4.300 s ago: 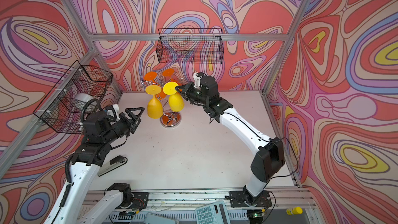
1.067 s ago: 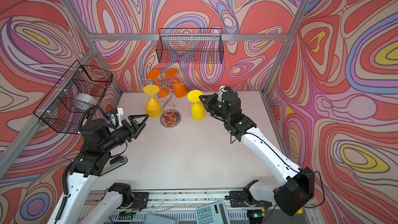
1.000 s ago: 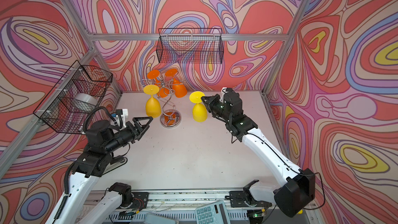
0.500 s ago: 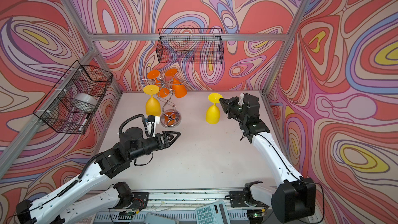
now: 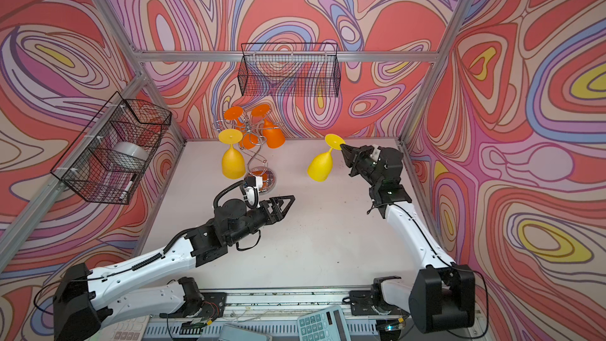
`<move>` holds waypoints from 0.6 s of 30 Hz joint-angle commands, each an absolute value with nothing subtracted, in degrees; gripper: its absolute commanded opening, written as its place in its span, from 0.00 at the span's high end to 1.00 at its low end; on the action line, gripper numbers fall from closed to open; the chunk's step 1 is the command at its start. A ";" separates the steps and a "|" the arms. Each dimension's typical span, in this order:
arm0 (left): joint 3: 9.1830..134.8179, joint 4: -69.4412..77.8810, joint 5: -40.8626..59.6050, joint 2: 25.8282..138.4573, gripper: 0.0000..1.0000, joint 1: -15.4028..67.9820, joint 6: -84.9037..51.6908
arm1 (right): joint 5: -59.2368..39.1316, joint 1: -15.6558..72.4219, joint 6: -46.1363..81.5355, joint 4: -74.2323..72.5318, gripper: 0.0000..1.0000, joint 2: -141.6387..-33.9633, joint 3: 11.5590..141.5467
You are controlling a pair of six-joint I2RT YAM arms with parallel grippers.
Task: Take the wine glass off the wine glass rack
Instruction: 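Hold the yellow glass up with the right gripper while the left arm swings toward it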
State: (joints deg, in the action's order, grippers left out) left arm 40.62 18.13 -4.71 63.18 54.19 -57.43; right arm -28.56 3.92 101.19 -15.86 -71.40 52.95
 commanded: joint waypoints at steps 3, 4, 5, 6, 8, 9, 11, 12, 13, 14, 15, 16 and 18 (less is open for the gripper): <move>38.77 36.95 -9.37 67.98 0.26 54.72 -60.58 | -29.88 3.21 110.51 -20.81 1.00 -73.10 51.61; 38.76 39.58 -9.49 69.30 0.26 54.75 -60.91 | -29.79 3.16 111.64 -20.68 1.00 -73.08 51.43; 38.72 42.71 -9.58 70.80 0.26 54.76 -61.31 | -29.64 3.08 112.68 -21.09 1.00 -73.11 50.98; 38.78 45.07 -9.46 72.23 0.26 54.76 -61.74 | -29.47 2.84 113.54 -21.63 1.00 -73.12 50.58; 39.38 49.54 -9.25 75.28 0.26 54.76 -63.12 | -29.19 2.50 115.58 -22.28 1.00 -73.21 49.97; 39.76 51.39 -9.19 76.93 0.26 54.76 -64.04 | -29.05 2.45 116.33 -23.06 1.00 -73.30 49.72; 40.42 55.41 -9.23 80.27 0.26 54.76 -65.86 | -29.15 2.16 117.61 -23.91 1.00 -73.56 49.59; 40.71 56.82 -9.44 81.36 0.26 54.80 -66.50 | -29.14 1.99 118.03 -24.27 1.00 -73.72 49.71; 41.02 57.74 -9.81 82.40 0.26 54.79 -67.15 | -29.22 1.81 118.44 -24.62 1.00 -73.83 49.76; 41.37 58.39 -10.01 83.35 0.26 54.76 -67.23 | -29.27 1.59 118.88 -24.95 1.00 -73.91 49.75; 41.69 58.74 -10.26 83.89 0.26 54.80 -67.24 | -29.26 1.47 119.36 -25.38 1.00 -74.00 49.62; 41.99 59.07 -10.45 84.56 0.26 54.80 -67.23 | -29.25 1.25 119.89 -26.09 1.00 -74.13 49.42; 42.36 60.46 -10.95 85.92 0.26 54.76 -67.30 | -29.22 1.06 120.98 -27.38 1.00 -74.41 49.01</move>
